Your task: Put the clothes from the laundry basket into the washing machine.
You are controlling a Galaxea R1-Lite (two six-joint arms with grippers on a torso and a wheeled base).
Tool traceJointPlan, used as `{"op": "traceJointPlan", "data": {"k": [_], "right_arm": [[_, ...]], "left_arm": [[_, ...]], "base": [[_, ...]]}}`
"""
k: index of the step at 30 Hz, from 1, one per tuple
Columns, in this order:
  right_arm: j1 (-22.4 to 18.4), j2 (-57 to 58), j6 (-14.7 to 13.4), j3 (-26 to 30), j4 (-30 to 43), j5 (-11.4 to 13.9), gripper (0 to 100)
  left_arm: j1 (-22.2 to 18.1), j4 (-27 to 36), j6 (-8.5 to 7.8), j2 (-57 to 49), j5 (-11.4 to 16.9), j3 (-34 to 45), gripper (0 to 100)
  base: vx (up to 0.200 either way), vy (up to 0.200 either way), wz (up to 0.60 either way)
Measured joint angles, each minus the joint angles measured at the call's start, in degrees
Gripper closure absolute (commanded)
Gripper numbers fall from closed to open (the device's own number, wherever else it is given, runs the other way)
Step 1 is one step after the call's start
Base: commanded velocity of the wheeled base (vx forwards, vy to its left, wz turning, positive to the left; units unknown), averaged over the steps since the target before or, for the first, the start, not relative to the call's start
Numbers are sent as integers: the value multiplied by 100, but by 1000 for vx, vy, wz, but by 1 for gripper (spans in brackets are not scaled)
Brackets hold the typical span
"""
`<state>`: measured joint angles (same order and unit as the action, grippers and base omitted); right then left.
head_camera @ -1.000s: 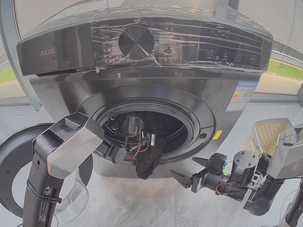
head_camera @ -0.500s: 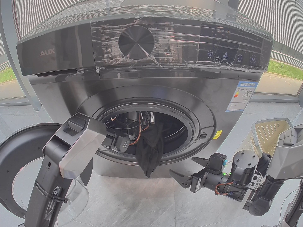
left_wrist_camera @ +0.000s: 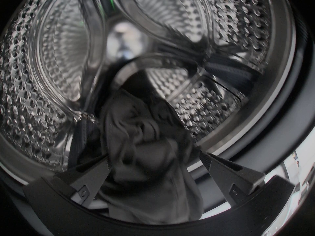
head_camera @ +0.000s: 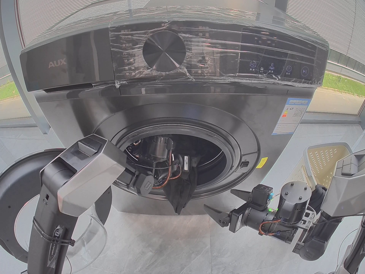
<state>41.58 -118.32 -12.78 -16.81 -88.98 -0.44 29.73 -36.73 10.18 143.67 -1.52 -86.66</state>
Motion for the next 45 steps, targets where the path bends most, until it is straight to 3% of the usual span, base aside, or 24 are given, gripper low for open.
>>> {"op": "traceJointPlan", "data": {"k": [6, 18, 19, 22, 30, 45], "right_arm": [[4, -1, 2, 4, 0, 0, 0], [9, 0, 5, 13, 0, 1, 0], [9, 0, 2, 13, 0, 0, 0], [9, 0, 5, 6, 0, 1, 0], [15, 0, 5, 2, 0, 0, 0], [15, 0, 2, -9, 0, 1, 0]], "left_arm": [[205, 101, -50, -369, 338, 866, 0], [196, -174, -395, -63, 313, 965, 0], [179, -207, -422, -26, 308, 944, 100], [133, -262, -482, 73, 252, 867, 100], [69, -319, -461, 173, 210, 591, 100], [-325, -761, -367, 622, -572, -1349, 100]], "base": [[0, 0, 0], [0, 0, 0], [0, 0, 0], [0, 0, 0], [0, 0, 0], [0, 0, 0]]}}
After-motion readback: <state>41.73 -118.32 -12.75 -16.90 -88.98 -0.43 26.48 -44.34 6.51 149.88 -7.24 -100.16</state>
